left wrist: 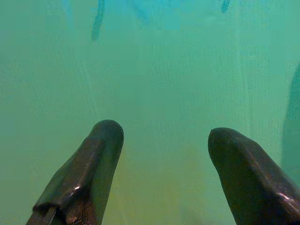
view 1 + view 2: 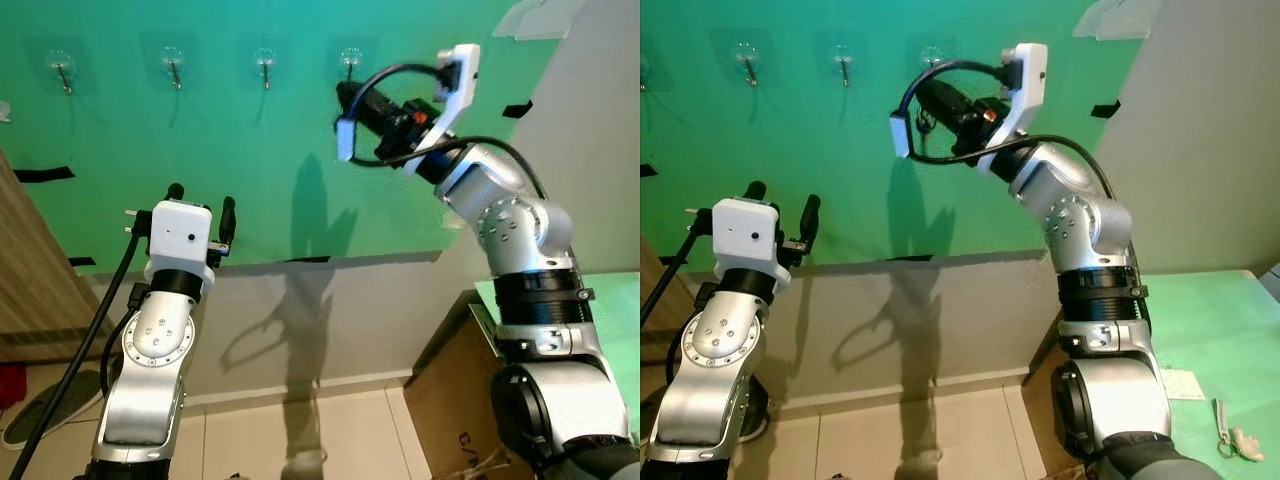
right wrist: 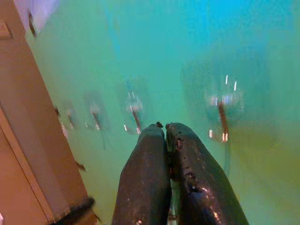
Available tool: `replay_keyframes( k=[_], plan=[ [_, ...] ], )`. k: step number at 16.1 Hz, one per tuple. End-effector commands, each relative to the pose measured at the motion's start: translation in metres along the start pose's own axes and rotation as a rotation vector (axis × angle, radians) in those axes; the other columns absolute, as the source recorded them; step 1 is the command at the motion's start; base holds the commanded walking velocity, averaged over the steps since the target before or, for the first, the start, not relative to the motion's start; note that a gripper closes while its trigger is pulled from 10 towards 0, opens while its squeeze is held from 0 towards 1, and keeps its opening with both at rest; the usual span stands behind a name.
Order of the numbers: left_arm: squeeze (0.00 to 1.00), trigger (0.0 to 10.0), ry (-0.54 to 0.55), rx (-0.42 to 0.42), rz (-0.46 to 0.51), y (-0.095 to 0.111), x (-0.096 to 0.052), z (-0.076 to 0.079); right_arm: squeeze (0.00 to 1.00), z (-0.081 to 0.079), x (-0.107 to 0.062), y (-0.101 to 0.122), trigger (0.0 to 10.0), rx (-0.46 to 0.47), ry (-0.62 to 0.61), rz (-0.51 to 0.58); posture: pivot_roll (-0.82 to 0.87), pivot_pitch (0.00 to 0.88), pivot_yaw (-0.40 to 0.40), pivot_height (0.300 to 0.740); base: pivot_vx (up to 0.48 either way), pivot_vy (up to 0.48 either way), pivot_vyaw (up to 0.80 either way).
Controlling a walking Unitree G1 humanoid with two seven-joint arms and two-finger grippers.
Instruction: Hang keys on a hook
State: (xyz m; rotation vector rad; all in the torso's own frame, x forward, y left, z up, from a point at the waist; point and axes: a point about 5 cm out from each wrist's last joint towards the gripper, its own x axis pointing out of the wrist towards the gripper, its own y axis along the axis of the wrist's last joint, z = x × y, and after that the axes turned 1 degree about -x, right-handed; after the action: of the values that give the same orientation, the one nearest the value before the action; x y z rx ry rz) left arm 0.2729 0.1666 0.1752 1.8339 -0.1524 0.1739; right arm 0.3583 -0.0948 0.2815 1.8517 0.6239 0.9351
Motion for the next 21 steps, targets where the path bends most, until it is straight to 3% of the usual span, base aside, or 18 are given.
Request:
replay_keyframes(
  k=[1,7,14,21],
  plan=[
    [0.0,10.0,-0.006,0.0,0.003,0.0,-0.001,0.003,0.0,0.001,0.0,0.013,0.0,0.005,0.002,0.031,0.17,0.0,-0.086,0.74,0.0,0.0,0.0],
    [0.0,10.0,-0.002,0.002,0.006,0.001,-0.002,0.005,0.0,-0.003,0.002,0.023,0.0,0.055,0.042,0.062,0.17,0.0,-0.088,0.74,0.0,0.0,0.0],
    [0.0,10.0,-0.001,0.001,0.007,0.001,-0.003,0.007,0.0,0.013,0.003,0.031,0.0,0.009,-0.09,0.13,0.17,0.0,-0.096,0.74,0.0,0.0,0.0],
    [0.0,10.0,0.012,0.009,0.009,0.001,-0.004,0.005,0.0,0.018,0.009,0.029,0.0,0.036,-0.099,0.147,0.19,0.0,-0.109,0.74,0.0,0.0,0.0]
  ],
)
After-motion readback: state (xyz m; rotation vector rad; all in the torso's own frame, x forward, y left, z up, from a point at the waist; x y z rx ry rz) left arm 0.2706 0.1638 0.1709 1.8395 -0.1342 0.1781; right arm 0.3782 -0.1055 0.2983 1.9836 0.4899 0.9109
